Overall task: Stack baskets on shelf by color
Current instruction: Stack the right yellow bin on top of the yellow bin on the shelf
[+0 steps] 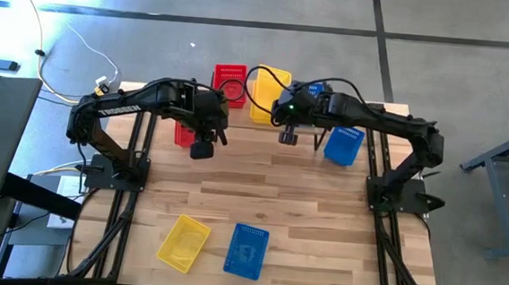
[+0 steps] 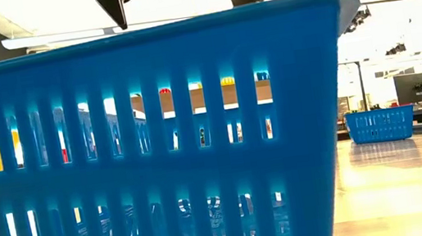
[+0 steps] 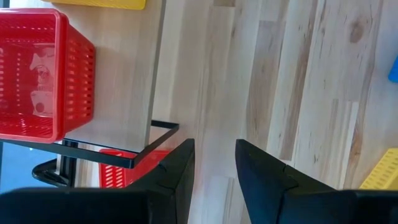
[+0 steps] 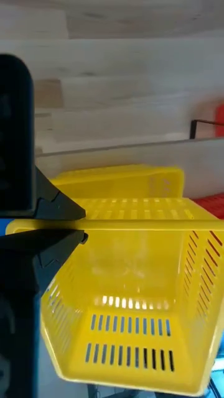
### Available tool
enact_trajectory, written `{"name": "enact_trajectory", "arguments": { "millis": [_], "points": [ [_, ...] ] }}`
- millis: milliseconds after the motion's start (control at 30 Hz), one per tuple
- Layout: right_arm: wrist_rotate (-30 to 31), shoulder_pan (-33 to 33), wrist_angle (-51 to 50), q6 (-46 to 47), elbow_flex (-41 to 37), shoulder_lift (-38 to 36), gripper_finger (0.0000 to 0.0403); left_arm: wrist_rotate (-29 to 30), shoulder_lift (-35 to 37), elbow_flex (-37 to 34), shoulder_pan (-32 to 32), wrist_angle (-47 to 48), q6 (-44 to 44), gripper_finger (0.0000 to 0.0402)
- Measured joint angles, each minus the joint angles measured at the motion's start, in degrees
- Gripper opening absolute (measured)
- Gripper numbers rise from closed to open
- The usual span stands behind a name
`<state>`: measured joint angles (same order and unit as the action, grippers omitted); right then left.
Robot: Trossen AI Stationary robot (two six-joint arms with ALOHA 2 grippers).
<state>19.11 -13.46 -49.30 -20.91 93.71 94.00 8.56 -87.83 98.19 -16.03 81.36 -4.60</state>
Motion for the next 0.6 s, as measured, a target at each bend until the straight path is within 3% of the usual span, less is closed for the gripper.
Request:
{"name": "enact_trajectory", "arguments": {
  "millis": [600],
  "points": [
    [-1.27,-1.16,-2.41,0.06,-0.02,1.37,0.0,-0.01,0.0,0.0,0.0,-0.2,0.09,0.0106]
  ]
}}
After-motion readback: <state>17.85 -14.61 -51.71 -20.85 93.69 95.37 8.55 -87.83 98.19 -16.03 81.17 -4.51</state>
